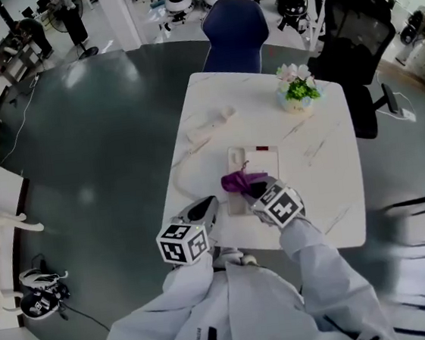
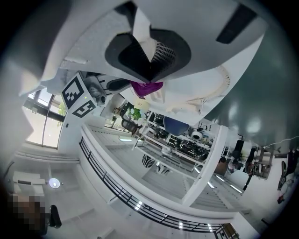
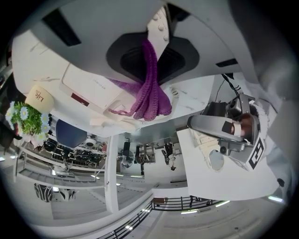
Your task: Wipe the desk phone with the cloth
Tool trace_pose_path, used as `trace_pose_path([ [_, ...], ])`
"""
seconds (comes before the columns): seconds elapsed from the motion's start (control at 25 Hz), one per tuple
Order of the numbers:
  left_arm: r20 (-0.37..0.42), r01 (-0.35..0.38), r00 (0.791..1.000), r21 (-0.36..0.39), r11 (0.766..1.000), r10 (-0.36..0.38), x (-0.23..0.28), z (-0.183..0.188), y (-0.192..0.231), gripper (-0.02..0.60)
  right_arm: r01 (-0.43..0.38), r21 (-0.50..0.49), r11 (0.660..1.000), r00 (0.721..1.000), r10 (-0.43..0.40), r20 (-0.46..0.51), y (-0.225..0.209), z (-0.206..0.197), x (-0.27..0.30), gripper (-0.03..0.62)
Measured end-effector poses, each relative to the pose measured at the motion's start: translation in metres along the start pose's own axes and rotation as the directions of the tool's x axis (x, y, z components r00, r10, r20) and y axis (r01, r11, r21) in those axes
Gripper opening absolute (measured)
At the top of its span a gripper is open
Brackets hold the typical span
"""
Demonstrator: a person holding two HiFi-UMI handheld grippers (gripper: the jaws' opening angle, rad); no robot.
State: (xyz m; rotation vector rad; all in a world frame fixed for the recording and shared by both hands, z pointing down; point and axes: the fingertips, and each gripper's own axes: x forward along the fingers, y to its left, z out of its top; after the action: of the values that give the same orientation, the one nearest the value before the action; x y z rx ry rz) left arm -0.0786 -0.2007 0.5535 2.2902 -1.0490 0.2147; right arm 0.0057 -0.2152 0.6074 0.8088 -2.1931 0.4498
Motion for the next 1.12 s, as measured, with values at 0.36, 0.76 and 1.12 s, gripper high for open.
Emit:
trace_pose_path([
  [0.36, 0.011, -0.005, 1.000, -0.001, 1.000, 0.006, -0.009, -0.005, -0.009, -0.002, -0.051, 0.003, 0.999, 0.999, 0.051, -0.019, 0.022, -0.013, -0.003, 0.038],
  [0.76, 0.026, -0.021, 0.999, -0.002, 1.000, 0.021, -0.019, -0.009, -0.018, -0.003, -0.053, -0.027, 0.998, 0.998, 0.053, -0.020, 0.029, -0.019, -0.008, 0.038],
  [1.12, 0.055, -0.049, 0.997, -0.002, 0.999, 0.049, -0.032, -0.011, -0.020, -0.002, -0.115, -0.016, 0.993, 0.992, 0.114, -0.049, 0.051, -0.034, -0.006, 0.038],
])
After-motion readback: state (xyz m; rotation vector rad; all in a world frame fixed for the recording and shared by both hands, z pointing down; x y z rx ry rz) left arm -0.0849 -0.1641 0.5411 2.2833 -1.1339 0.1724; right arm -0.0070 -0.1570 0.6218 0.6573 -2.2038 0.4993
